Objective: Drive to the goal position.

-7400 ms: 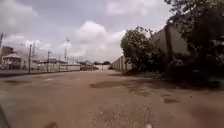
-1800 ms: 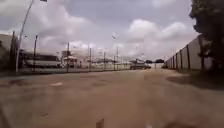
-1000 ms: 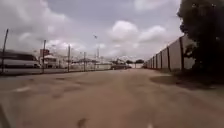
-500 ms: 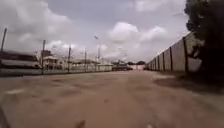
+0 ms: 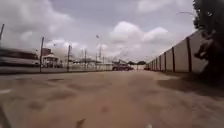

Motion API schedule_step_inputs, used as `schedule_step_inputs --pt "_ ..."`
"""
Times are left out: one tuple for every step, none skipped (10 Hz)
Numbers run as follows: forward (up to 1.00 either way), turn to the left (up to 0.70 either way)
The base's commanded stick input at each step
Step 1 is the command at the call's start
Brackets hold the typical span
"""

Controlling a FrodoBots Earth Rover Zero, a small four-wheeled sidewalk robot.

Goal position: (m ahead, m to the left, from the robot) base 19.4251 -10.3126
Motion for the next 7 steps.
schedule_step_inputs --pt "0.70 0.00" --pt "0.70 0.00" --pt "0.70 0.00" --pt "0.70 0.00" --pt "0.70 0.00" --pt "0.70 0.00" --pt "0.70 0.00"
